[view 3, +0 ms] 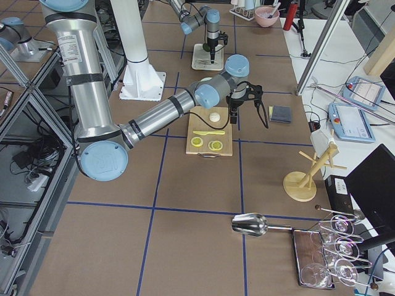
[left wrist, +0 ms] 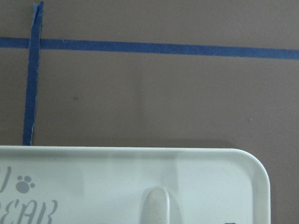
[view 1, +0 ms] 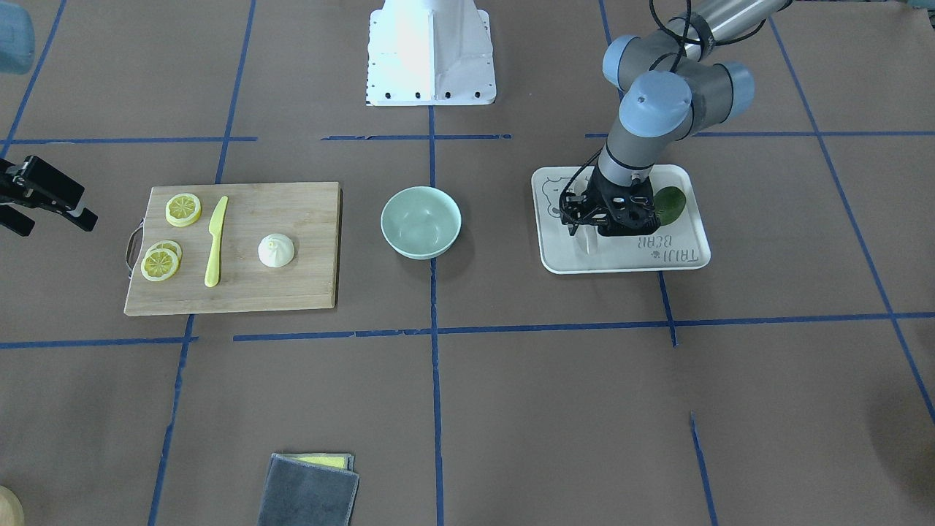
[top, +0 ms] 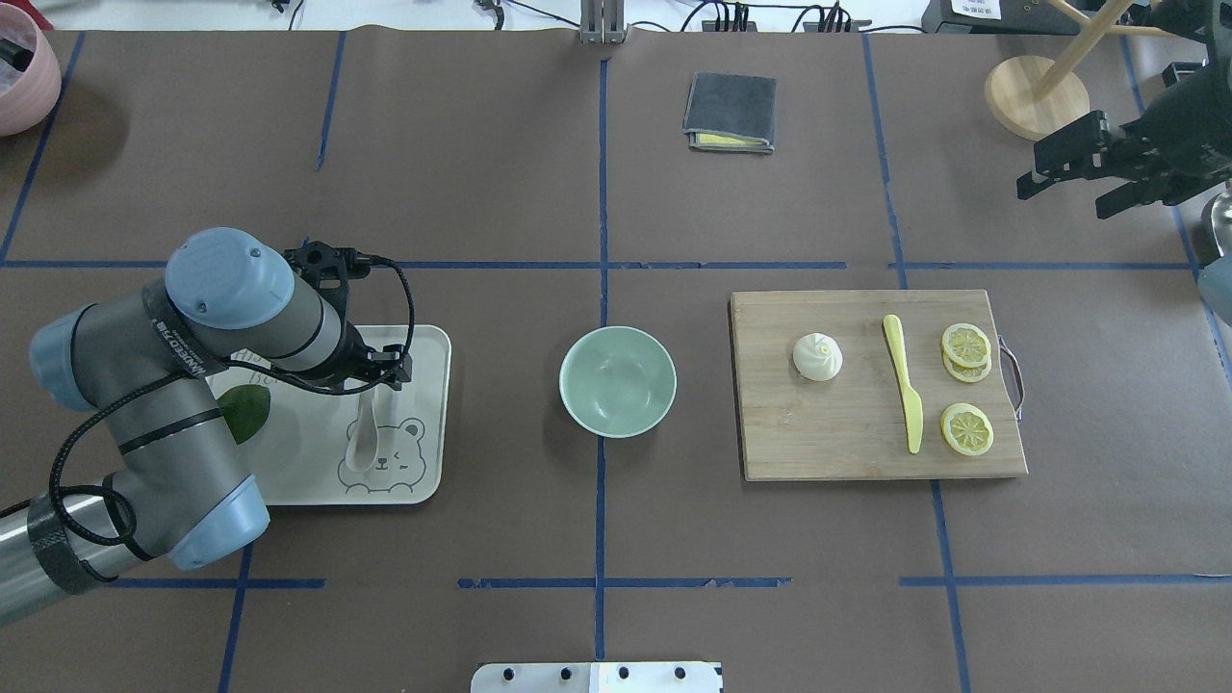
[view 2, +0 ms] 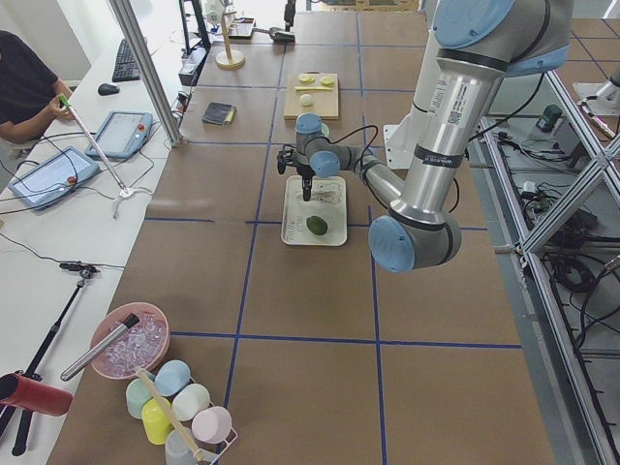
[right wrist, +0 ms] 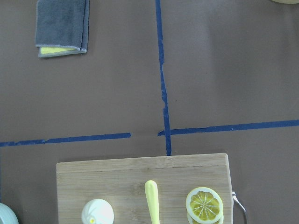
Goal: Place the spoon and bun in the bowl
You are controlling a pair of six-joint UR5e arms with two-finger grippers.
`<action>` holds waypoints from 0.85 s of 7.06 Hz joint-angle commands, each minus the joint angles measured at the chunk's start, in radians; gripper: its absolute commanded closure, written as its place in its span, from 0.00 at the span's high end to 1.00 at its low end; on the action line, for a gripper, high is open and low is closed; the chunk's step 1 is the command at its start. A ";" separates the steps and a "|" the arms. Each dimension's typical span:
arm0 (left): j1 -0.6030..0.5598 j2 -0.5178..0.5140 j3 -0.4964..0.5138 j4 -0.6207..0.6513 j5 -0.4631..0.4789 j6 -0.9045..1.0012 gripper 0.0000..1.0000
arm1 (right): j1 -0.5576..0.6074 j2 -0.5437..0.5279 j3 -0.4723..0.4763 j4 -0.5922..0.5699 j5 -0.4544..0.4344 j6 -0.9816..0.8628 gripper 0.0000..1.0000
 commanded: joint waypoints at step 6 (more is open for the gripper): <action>0.006 0.005 0.000 0.002 -0.005 -0.010 0.10 | -0.065 0.028 0.024 0.017 -0.045 0.106 1.00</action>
